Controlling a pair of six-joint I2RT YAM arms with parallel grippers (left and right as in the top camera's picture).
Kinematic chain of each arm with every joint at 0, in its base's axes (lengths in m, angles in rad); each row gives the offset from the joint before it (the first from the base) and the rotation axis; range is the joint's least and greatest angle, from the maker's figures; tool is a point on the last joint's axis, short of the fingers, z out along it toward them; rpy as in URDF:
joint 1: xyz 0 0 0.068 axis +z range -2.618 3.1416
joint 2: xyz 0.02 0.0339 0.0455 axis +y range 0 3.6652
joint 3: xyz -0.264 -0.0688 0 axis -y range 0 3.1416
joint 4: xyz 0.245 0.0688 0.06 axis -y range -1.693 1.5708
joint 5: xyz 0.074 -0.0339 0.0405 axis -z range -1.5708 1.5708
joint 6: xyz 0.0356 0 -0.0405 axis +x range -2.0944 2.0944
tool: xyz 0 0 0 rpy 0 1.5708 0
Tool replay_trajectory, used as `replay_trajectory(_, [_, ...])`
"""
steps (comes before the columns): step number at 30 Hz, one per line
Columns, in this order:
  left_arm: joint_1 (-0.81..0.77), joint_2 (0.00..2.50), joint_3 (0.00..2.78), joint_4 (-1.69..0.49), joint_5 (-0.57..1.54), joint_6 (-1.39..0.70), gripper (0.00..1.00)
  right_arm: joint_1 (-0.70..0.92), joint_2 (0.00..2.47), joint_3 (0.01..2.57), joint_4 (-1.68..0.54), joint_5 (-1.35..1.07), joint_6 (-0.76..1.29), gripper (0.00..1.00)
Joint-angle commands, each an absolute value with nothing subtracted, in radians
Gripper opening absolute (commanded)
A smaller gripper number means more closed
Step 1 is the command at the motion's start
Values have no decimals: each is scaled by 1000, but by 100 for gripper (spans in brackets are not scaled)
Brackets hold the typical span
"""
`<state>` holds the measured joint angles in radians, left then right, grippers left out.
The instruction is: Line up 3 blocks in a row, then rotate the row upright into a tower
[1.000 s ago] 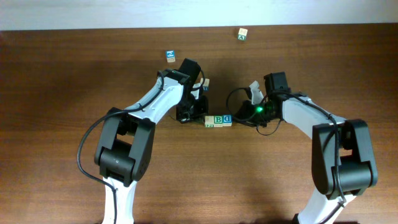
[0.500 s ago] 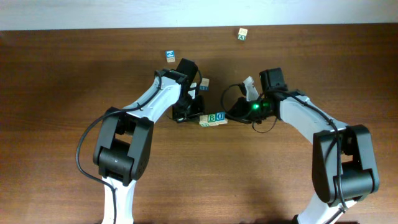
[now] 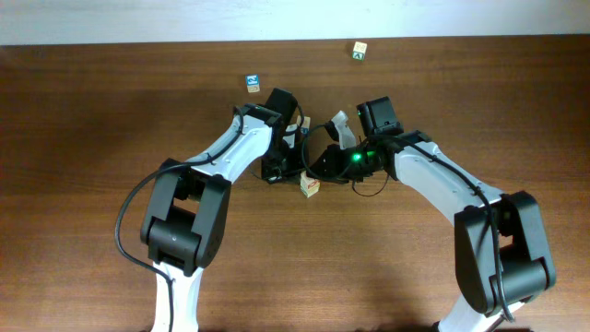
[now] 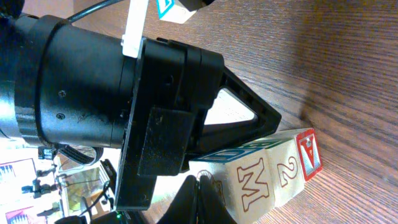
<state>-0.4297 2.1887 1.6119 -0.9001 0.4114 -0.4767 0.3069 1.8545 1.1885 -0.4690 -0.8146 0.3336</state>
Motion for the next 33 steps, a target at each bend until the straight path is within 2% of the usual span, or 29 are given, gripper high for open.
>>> replay_trajectory(1, [-438, 2193, 1619, -901, 452, -485, 0, 314, 1863, 1180, -475, -743, 335, 4])
replay_trajectory(5, [-406, 2193, 1621, -890, 403, -485, 0, 314, 1863, 1214, -496, -748, 335, 4])
replay_trajectory(8, [-318, 2193, 1636, -891, 369, -477, 0, 313, 1863, 1251, -520, -747, 341, 6])
replay_trajectory(11, [-285, 2193, 1663, -897, 355, -454, 0, 313, 1863, 1267, -526, -744, 342, 16])
replay_trajectory(14, [-285, 2155, 1839, -1041, 229, -401, 0, 299, 1842, 1374, -616, -732, 310, 32])
replay_trajectory(16, [-285, 2059, 2070, -1238, 83, -315, 0, 265, 1785, 1563, -841, -651, 212, 40])
replay_trajectory(18, [-285, 1983, 2201, -1348, 14, -235, 0, 262, 1734, 1692, -1005, -510, 184, 46])
replay_trajectory(19, [-285, 1927, 2262, -1404, -46, -226, 13, 262, 1686, 1790, -1121, -392, 171, 59])
replay_trajectory(20, [-285, 1882, 2281, -1436, -57, -226, 78, 262, 1646, 1851, -1201, -300, 172, 68])
replay_trajectory(21, [-285, 1806, 2281, -1482, -56, -227, 99, 262, 1568, 1917, -1309, -184, 172, 80])
replay_trajectory(22, [-285, 1782, 2281, -1480, -47, -230, 100, 262, 1505, 1937, -1358, -147, 172, 95])
replay_trajectory(23, [-285, 1770, 2281, -1479, -42, -233, 99, 262, 1422, 1938, -1394, -146, 173, 98])
replay_trajectory(28, [-285, 1769, 2280, -1480, -42, -233, 99, 262, 1161, 1938, -1525, -145, 172, 98])
replay_trajectory(33, [-285, 1769, 2280, -1480, -42, -233, 99, 262, 1082, 1937, -1584, -115, 165, 98])
